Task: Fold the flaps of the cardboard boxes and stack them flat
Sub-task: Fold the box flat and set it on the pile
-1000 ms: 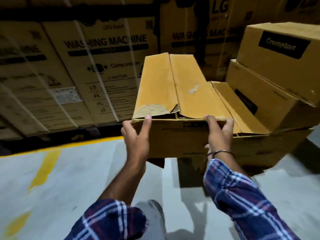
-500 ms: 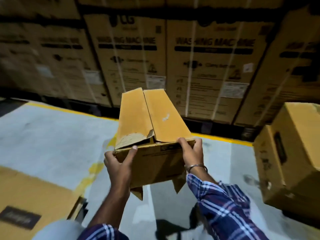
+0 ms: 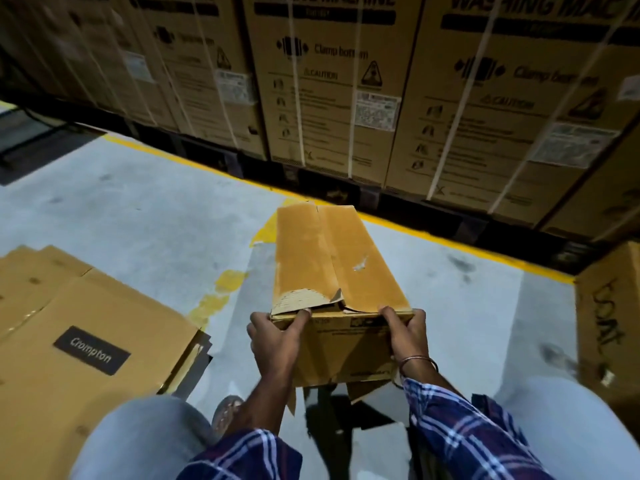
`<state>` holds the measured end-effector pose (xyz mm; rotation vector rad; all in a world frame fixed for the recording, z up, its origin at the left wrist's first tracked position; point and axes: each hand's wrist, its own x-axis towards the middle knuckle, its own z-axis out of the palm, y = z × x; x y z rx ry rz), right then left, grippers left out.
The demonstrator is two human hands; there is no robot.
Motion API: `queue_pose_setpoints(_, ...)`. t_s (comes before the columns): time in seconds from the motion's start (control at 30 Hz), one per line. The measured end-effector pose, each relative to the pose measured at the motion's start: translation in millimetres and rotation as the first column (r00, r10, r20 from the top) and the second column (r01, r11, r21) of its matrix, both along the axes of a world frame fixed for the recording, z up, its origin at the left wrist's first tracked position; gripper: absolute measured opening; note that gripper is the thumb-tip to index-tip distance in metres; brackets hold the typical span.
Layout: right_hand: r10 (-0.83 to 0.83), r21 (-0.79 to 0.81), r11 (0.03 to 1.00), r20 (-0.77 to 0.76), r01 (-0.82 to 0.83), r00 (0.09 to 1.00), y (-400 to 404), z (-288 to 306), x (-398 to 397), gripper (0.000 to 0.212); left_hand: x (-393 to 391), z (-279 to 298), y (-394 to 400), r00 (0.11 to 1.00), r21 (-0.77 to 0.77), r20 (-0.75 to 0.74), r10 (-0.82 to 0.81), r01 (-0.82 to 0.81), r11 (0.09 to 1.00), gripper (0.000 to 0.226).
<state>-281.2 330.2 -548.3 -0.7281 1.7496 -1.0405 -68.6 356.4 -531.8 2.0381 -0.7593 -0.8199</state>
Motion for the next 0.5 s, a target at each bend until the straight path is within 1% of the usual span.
queue_pose_setpoints(0.03, 0.010, -0.001, 1.000, 0.005, -0.010, 1.000, 0, -3, -1, 0.051, -1, 0, -2, 1.000, 0.004, 0.029, -0.008, 0.008, 1.000, 0.064)
queue_pose_setpoints(0.07, 0.023, -0.005, 1.000, 0.013, -0.023, 1.000, -1, -5, -2, 0.057, -1, 0, -3, 0.998, 0.005, 0.059, -0.016, 0.015, 1.000, 0.063)
queue_pose_setpoints(0.17, 0.064, -0.019, 0.998, 0.016, -0.064, 0.998, 1, -7, -4, 0.093, 1, 3, -6, 0.988, 0.018, 0.150, -0.048, 0.046, 0.999, 0.056)
queue_pose_setpoints(0.2, 0.080, -0.012, 0.997, -0.004, -0.080, 0.997, 2, -6, -5, 0.102, 1, 4, -5, 0.982, 0.024, 0.180, -0.061, 0.058, 0.998, 0.053)
queue_pose_setpoints(0.23, 0.095, -0.008, 0.995, -0.029, -0.095, 0.995, 3, -5, -6, 0.107, 1, 4, -5, 0.976, 0.031, 0.204, -0.074, 0.069, 0.997, 0.052)
queue_pose_setpoints(0.3, 0.132, -0.016, 0.991, -0.074, -0.134, 0.988, 5, -3, -8, 0.107, 4, 2, -3, 0.965, 0.056, 0.249, -0.087, 0.075, 0.996, 0.054)
queue_pose_setpoints(0.37, 0.207, -0.002, 0.978, -0.131, -0.209, 0.969, 6, 1, -10, 0.100, 7, -1, 0, 0.961, 0.063, 0.269, -0.067, 0.052, 0.997, 0.058)
queue_pose_setpoints(0.43, 0.280, 0.045, 0.960, -0.205, -0.277, 0.938, 7, 3, -11, 0.095, 7, 0, 3, 0.970, 0.054, 0.244, -0.013, -0.001, 0.999, 0.063)
queue_pose_setpoints(0.5, 0.313, 0.100, 0.950, -0.272, -0.297, 0.910, 7, 4, -11, 0.099, 6, 2, 3, 0.980, 0.064, 0.191, 0.059, -0.072, 0.995, 0.069)
